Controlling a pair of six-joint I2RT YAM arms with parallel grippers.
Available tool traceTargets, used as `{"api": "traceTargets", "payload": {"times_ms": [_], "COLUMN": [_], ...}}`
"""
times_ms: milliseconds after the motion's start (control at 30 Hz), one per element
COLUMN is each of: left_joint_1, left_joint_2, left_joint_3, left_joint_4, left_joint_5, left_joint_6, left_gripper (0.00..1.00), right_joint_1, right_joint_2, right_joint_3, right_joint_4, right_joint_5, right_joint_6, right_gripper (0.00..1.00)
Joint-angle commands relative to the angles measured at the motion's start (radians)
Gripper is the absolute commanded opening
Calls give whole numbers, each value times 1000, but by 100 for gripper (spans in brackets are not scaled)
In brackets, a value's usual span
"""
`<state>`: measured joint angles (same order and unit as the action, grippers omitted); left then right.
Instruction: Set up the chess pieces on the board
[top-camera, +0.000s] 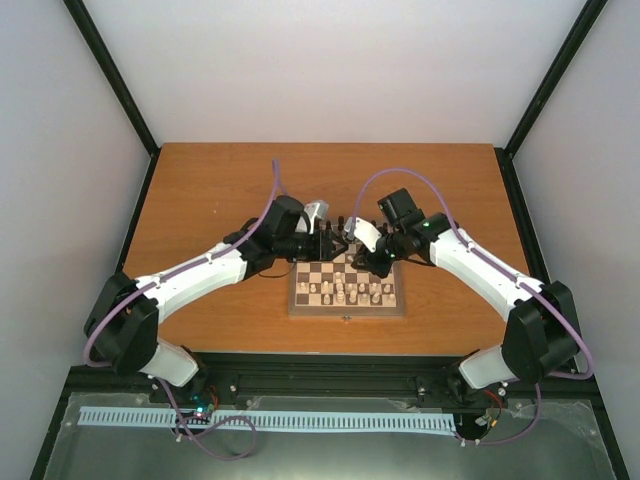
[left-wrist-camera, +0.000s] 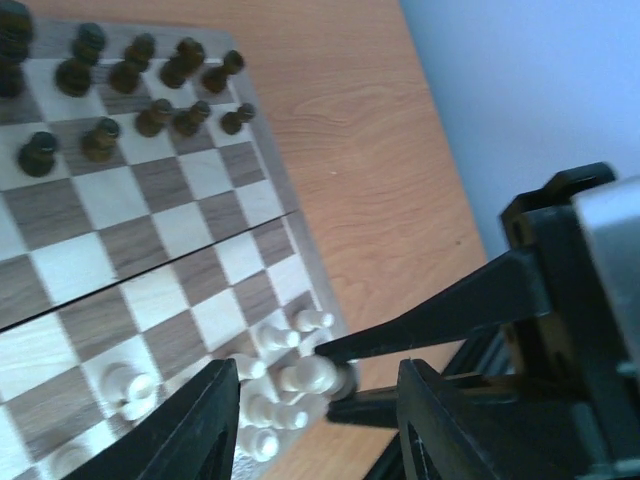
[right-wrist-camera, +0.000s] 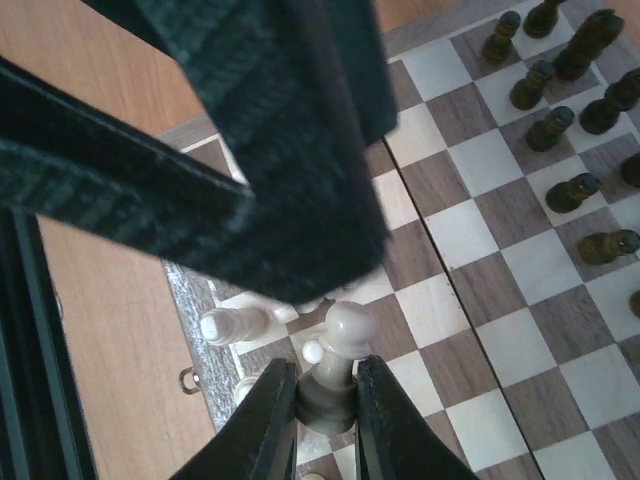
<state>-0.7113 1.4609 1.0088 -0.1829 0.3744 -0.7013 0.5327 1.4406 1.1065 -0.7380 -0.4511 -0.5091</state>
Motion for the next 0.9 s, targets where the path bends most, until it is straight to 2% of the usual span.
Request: {"api": "traceTargets", "payload": {"times_ms": [0,233,400,600,867], "left_joint_1": [5,4,4,4,4], "left_joint_2": [17,56,62,71,76], "left_joint_3": [8,5,2,-20,-24], "left_joint_4": [115,131,124,178,199], "left_joint_5": [113,150,137,185,222], "left_joint_6": [-55,-81,-85,-123,-146], "left_gripper": [44,38,44,33,26], "right_joint_1": [0,-1,-1,0,0], "right_joint_2": [-35,-63,-81,-90,-110], "right_joint_3": [-8,-7,-14,-13,-17], "right_joint_4": [17,23,33,46,68], "right_joint_5": [-75,-100,-108,-105,-95], "right_joint_6": [-22,-17,-6,5,20], "right_gripper": [11,11,12,11,11]}}
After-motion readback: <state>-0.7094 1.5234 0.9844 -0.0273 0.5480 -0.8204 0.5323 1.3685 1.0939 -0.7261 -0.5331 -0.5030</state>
